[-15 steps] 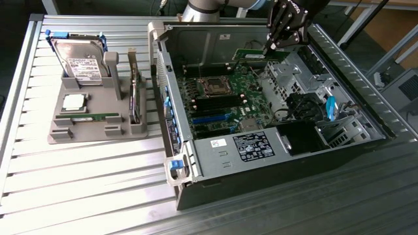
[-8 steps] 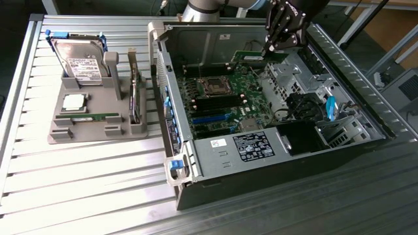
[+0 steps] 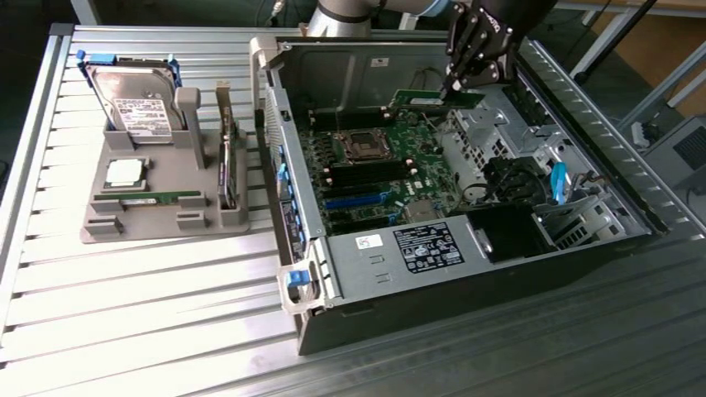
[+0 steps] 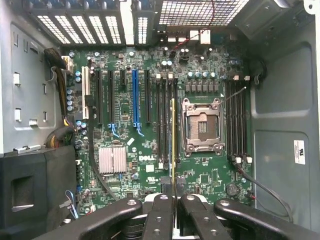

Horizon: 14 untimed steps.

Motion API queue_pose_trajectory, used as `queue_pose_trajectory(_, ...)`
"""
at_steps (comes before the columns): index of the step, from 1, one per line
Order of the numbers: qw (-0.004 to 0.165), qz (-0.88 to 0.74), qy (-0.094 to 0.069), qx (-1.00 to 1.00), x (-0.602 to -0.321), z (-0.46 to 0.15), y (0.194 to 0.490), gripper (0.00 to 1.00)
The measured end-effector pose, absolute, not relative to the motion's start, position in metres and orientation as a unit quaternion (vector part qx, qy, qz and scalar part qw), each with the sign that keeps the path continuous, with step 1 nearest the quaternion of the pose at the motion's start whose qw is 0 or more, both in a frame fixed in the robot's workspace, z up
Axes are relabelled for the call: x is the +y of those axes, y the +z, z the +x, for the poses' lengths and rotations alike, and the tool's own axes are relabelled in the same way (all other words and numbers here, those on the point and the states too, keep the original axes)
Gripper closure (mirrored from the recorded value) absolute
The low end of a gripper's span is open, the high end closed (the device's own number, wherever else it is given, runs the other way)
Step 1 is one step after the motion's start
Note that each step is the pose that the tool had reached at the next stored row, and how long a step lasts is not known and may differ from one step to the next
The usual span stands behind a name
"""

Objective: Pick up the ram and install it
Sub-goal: 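Insert the ram into the slot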

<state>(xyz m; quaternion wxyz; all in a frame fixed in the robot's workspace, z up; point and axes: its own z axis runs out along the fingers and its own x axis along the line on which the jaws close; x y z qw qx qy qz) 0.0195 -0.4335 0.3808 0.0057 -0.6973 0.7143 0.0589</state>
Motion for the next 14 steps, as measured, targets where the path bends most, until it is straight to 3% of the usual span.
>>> queue_pose_trajectory(14, 0.006, -0.697, 0.059, 0.714, -0.433, 0.019, 0.367, 0.89)
